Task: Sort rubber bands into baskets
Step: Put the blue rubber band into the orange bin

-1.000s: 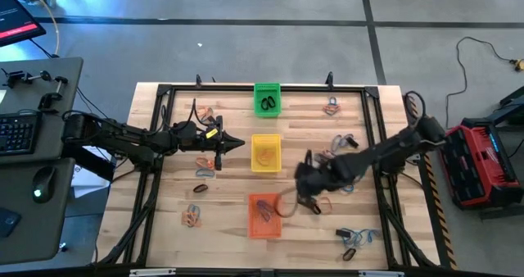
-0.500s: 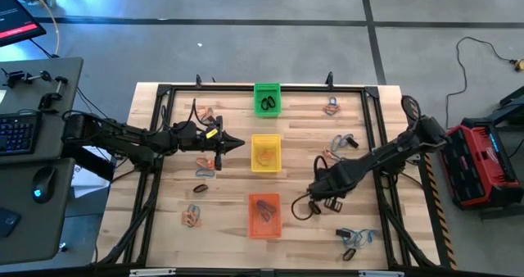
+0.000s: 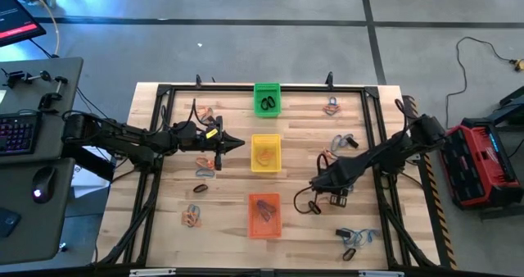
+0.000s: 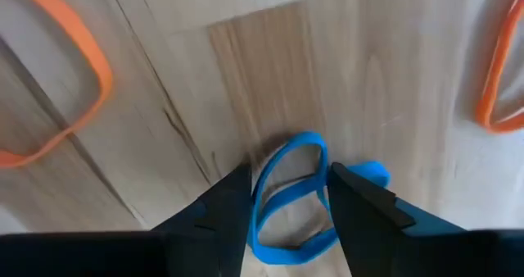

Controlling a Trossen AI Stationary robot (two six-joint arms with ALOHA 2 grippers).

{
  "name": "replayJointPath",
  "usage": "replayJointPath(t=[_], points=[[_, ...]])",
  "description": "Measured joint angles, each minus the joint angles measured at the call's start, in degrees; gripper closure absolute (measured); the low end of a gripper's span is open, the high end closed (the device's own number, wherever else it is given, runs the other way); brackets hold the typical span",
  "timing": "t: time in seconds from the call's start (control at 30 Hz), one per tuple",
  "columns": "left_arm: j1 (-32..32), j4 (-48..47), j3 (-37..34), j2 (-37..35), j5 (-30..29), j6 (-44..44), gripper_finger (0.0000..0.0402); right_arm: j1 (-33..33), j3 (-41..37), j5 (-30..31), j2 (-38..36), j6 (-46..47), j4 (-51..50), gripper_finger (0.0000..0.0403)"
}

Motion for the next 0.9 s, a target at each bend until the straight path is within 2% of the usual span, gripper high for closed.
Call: replayJointPath(t=[0.1,0.2,0.43,0.6,0.73,0.9], points=[[0.0,0.0,0.0,0.0,0.0,0.0,0.0401,0.0,-1.4,-0.1,-0.1,0.7,1.0,0.0252],[0.0,0.0,0.0,0.0,0.0,0.0,0.0402,0.0,-1.6,0.1,-0.1,0.8,1.4,0.0274],[0.0,0.0,0.0,0.0,0.0,0.0,0.0402,0.0,0.1,1.4,0.3,0.5,0.7,0.0392],[0.0,0.0,0.0,0.0,0.0,0.0,0.0402,0.5,5.2,7.1,0.4,0.4,-2.2,0.0386],[0.0,0.0,0.0,0.0,0.0,0.0,0.0402,1.4,9.8,7.9,0.4,0.3,-5.8,0.0400],[0.0,0.0,0.0,0.0,0.0,0.0,0.0402,3.4,15.8,8.1,0.4,-1.3,-1.7,0.0402]])
